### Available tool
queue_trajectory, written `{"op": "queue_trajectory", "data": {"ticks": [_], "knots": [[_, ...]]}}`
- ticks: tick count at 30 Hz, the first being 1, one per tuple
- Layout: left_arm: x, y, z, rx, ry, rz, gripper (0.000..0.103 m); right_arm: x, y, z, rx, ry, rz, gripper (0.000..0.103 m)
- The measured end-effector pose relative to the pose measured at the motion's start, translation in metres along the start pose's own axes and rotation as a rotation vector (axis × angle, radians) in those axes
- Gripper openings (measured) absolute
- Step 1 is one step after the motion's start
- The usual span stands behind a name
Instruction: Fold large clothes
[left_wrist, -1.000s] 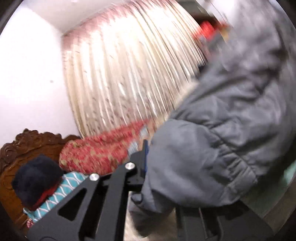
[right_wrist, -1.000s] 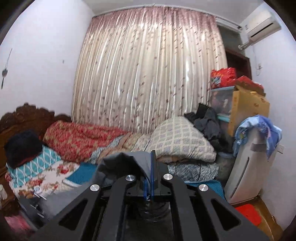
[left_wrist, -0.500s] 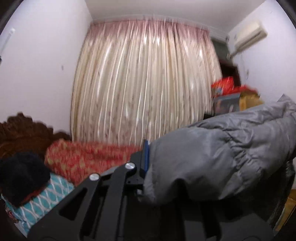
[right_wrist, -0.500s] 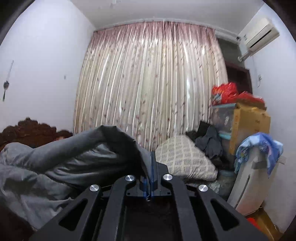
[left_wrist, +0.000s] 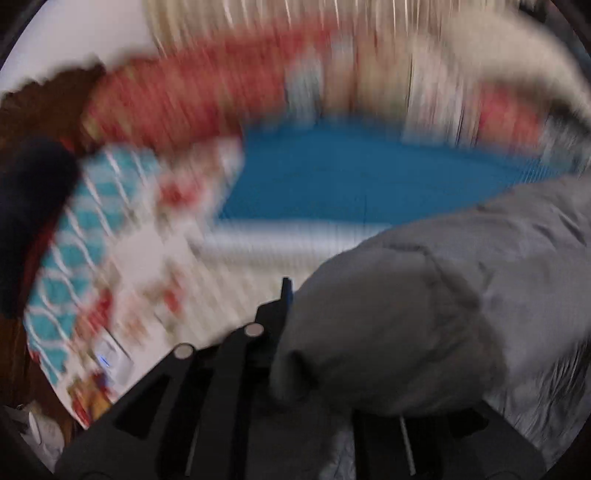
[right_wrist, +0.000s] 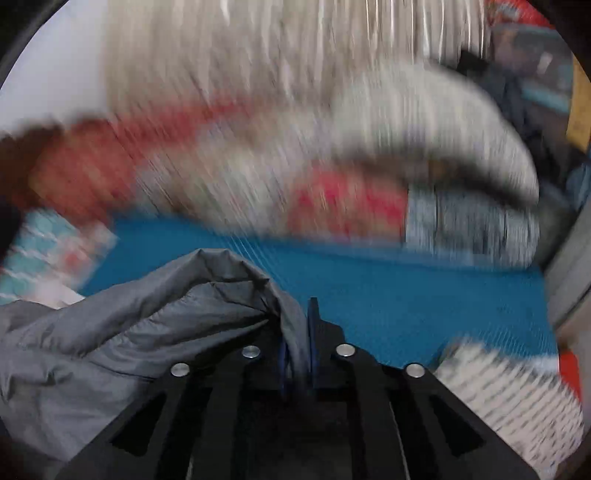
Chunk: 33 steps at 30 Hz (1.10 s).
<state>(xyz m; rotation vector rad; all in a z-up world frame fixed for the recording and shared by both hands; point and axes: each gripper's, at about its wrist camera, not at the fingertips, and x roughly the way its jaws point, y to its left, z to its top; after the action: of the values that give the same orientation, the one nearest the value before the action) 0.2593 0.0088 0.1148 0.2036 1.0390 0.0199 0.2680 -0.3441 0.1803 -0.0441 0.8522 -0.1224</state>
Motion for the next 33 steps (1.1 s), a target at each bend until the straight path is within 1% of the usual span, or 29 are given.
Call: {"op": "queue_trajectory", "data": {"ticks": [1, 2, 3, 4, 6, 8, 10, 11, 12, 13, 14, 15, 16, 17, 18, 19, 20, 22, 23, 24, 25, 26, 27, 28, 29, 30, 31, 32, 33], "knots": [[0.032, -0.007, -0.013, -0.004, 0.088, -0.025, 0.011, 0.040, 0.009, -0.018, -0.025, 0.091, -0.051, 0.089], [0.041, -0.010, -0.021, -0.006, 0.104, -0.046, 0.011, 0.067, 0.015, -0.033, -0.057, 0.161, -0.086, 0.088], [0.045, -0.016, -0.029, 0.014, 0.098, -0.052, 0.011, 0.085, 0.020, -0.049, -0.097, 0.220, -0.104, 0.088], [0.042, -0.021, -0.036, 0.050, 0.070, -0.032, 0.011, 0.098, 0.024, -0.065, -0.154, 0.261, -0.097, 0.088], [0.024, -0.023, -0.048, 0.108, 0.001, -0.028, 0.011, 0.096, 0.021, -0.081, -0.200, 0.258, -0.050, 0.088], [0.000, -0.017, -0.055, 0.137, -0.055, -0.068, 0.012, 0.069, 0.014, -0.086, -0.226, 0.196, 0.005, 0.084], [-0.021, -0.013, -0.060, 0.142, -0.089, -0.101, 0.020, 0.030, -0.001, -0.090, -0.219, 0.126, 0.054, 0.075], [-0.030, -0.007, -0.065, 0.144, -0.088, -0.136, 0.029, 0.018, -0.002, -0.092, -0.209, 0.112, 0.078, 0.066], [-0.031, 0.001, -0.064, 0.141, -0.076, -0.172, 0.034, -0.003, -0.012, -0.098, -0.179, 0.102, 0.122, 0.062], [-0.039, 0.010, -0.069, 0.124, -0.068, -0.228, 0.034, -0.017, -0.020, -0.102, -0.144, 0.106, 0.179, 0.061], [-0.044, 0.016, -0.070, 0.110, -0.071, -0.257, 0.034, -0.027, -0.021, -0.107, -0.111, 0.123, 0.258, 0.061], [-0.054, 0.026, -0.074, 0.087, -0.086, -0.307, 0.034, -0.032, -0.022, -0.109, -0.085, 0.147, 0.344, 0.061], [-0.065, 0.035, -0.078, 0.059, -0.110, -0.343, 0.034, -0.039, -0.021, -0.113, -0.053, 0.189, 0.478, 0.061], [-0.075, 0.042, -0.082, 0.028, -0.137, -0.374, 0.034, -0.043, -0.016, -0.116, -0.037, 0.209, 0.561, 0.061], [-0.090, 0.054, -0.087, -0.016, -0.188, -0.450, 0.034, -0.045, -0.006, -0.118, -0.035, 0.222, 0.632, 0.061], [-0.100, 0.054, -0.091, -0.022, -0.207, -0.486, 0.034, -0.043, 0.009, -0.121, -0.053, 0.250, 0.692, 0.061], [-0.106, 0.050, -0.094, -0.006, -0.221, -0.539, 0.034, -0.033, 0.028, -0.122, -0.080, 0.301, 0.720, 0.061], [-0.107, 0.027, -0.096, 0.076, -0.187, -0.577, 0.034, 0.005, 0.060, -0.116, -0.133, 0.403, 0.716, 0.061], [-0.097, 0.006, -0.096, 0.154, -0.150, -0.568, 0.034, 0.028, 0.076, -0.109, -0.160, 0.437, 0.685, 0.061], [-0.086, -0.009, -0.094, 0.209, -0.122, -0.550, 0.034, 0.046, 0.086, -0.098, -0.169, 0.442, 0.654, 0.061], [-0.073, -0.024, -0.088, 0.253, -0.094, -0.526, 0.034, 0.066, 0.099, -0.073, -0.174, 0.397, 0.622, 0.061], [-0.057, -0.037, -0.079, 0.281, -0.072, -0.496, 0.034, 0.077, 0.113, -0.044, -0.185, 0.306, 0.603, 0.061], [-0.038, -0.048, -0.063, 0.298, -0.068, -0.445, 0.034, 0.081, 0.125, -0.019, -0.197, 0.204, 0.578, 0.061], [-0.019, -0.054, -0.043, 0.288, -0.086, -0.381, 0.034, 0.082, 0.138, 0.005, -0.209, 0.088, 0.538, 0.061], [0.000, -0.053, -0.022, 0.252, -0.097, -0.309, 0.034, 0.086, 0.149, 0.022, -0.208, 0.018, 0.489, 0.060], [0.025, -0.048, 0.004, 0.195, -0.089, -0.230, 0.034, 0.099, 0.161, 0.035, -0.184, 0.021, 0.434, 0.059], [0.048, -0.039, 0.025, 0.132, -0.066, -0.158, 0.034, 0.110, 0.168, 0.037, -0.165, 0.084, 0.391, 0.059], [0.075, -0.026, 0.045, 0.049, -0.018, -0.068, 0.034, 0.118, 0.171, 0.036, -0.153, 0.160, 0.359, 0.059], [0.088, -0.018, 0.053, 0.005, 0.014, -0.041, 0.034, 0.117, 0.171, 0.030, -0.148, 0.209, 0.360, 0.059]]}}
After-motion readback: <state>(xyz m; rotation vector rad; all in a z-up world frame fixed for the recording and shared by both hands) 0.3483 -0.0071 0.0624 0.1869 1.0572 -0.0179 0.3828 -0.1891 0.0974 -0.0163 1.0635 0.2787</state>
